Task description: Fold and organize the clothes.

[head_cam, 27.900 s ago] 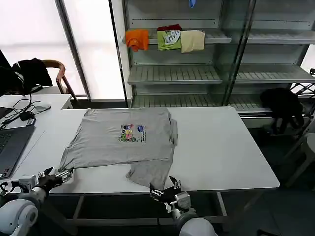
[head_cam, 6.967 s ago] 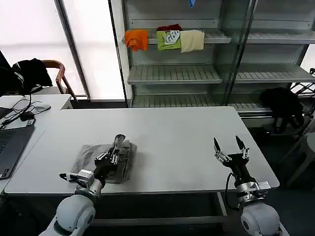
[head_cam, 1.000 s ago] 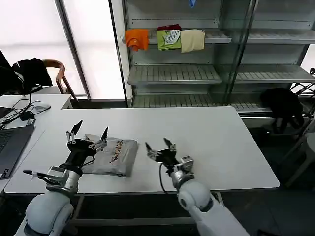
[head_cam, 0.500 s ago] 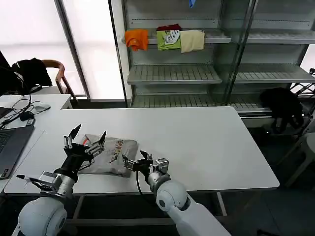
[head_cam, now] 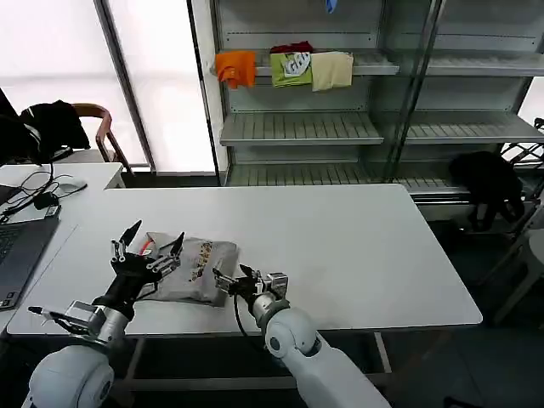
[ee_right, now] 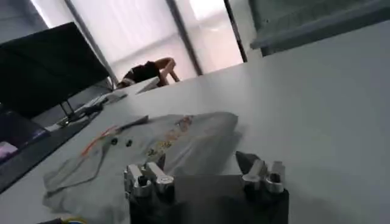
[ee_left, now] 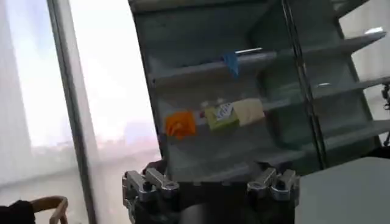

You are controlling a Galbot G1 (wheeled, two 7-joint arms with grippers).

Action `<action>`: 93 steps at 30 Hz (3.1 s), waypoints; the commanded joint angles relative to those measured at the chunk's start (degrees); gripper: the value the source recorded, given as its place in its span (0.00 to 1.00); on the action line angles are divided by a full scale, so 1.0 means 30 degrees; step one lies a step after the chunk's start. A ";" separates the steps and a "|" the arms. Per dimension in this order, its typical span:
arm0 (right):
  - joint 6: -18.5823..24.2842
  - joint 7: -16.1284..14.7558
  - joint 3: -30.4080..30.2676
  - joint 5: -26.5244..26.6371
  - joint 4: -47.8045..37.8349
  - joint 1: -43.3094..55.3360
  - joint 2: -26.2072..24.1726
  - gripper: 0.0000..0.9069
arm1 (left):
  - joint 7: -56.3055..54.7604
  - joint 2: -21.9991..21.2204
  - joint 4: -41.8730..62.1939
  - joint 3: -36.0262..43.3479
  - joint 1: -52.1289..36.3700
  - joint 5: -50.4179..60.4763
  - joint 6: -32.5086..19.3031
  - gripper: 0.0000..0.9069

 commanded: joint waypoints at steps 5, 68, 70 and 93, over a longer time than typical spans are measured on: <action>-0.0102 -0.0164 0.0272 0.0269 -0.2051 0.0330 0.1209 0.39 | 0.0170 -0.0001 -0.0079 -0.0136 0.0149 -0.0078 -0.0058 1.00; 1.2543 0.2635 1.3772 -0.9262 1.2145 -1.8329 -0.9329 1.00 | -0.1534 0.0494 0.1196 -0.0935 0.4017 -0.1971 -0.2916 1.00; 1.3272 0.2562 1.3879 -0.9556 1.2016 -1.8822 -0.9335 1.00 | -0.1540 0.0647 0.1539 -0.1461 0.4158 -0.2180 -0.3110 1.00; 1.3182 0.2065 1.3205 -0.9360 1.1737 -1.8518 -0.9065 1.00 | -0.1666 -0.0291 0.1208 -0.3718 0.5507 -0.3565 -0.3435 1.00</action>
